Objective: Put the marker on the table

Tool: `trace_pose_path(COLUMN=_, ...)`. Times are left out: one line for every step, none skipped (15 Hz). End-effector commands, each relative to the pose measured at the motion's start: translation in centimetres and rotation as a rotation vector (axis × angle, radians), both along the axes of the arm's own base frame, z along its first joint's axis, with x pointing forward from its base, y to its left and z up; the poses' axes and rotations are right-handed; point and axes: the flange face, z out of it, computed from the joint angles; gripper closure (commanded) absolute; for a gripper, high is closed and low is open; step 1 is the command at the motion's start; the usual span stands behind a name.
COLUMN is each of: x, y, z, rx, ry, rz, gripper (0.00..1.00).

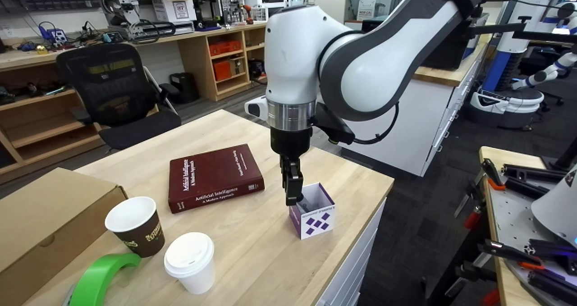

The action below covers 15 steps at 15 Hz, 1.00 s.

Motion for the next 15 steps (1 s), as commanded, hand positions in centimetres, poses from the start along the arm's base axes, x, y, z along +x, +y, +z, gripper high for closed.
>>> trace_pose_path(x=0.0, y=0.0, z=1.2, rx=-0.001, ry=0.006, rz=0.006, gripper=0.73)
trace_pose_path(x=-0.1, y=0.0, z=1.6, rx=-0.004, ry=0.004, rz=0.001, gripper=0.80)
trace_pose_path(x=-0.3, y=0.0, z=1.9, rx=-0.006, ry=0.003, rz=-0.002, gripper=0.85)
trace_pose_path(x=-0.4, y=0.1, z=2.3, rx=-0.006, ry=0.001, rz=0.000, gripper=0.93)
trace_pose_path(x=-0.6, y=0.2, z=2.6, rx=-0.006, ry=0.001, rz=0.003, gripper=0.98)
trace_pose_path(x=-0.8, y=0.4, z=3.0, rx=-0.007, ry=0.006, rz=0.008, gripper=0.95)
trace_pose_path(x=-1.1, y=0.6, z=3.5, rx=-0.006, ry=0.010, rz=0.015, gripper=0.94)
trace_pose_path(x=-1.5, y=0.8, z=4.1, rx=-0.009, ry=0.011, rz=0.023, gripper=0.94)
trace_pose_path(x=-1.8, y=1.0, z=4.8, rx=-0.015, ry=0.008, rz=0.025, gripper=0.94)
trace_pose_path(x=-2.2, y=1.2, z=5.8, rx=-0.020, ry=0.007, rz=0.032, gripper=0.94)
trace_pose_path(x=-2.4, y=1.3, z=6.5, rx=-0.024, ry=0.004, rz=0.035, gripper=0.94)
trace_pose_path(x=-2.6, y=1.4, z=7.8, rx=-0.031, ry=-0.001, rz=0.033, gripper=0.94)
trace_pose_path(x=-2.7, y=1.4, z=8.8, rx=-0.036, ry=-0.007, rz=0.034, gripper=0.94)
trace_pose_path(x=-2.8, y=1.3, z=10.2, rx=-0.043, ry=-0.020, rz=0.030, gripper=0.94)
trace_pose_path(x=-2.9, y=1.2, z=11.3, rx=-0.046, ry=-0.029, rz=0.029, gripper=0.94)
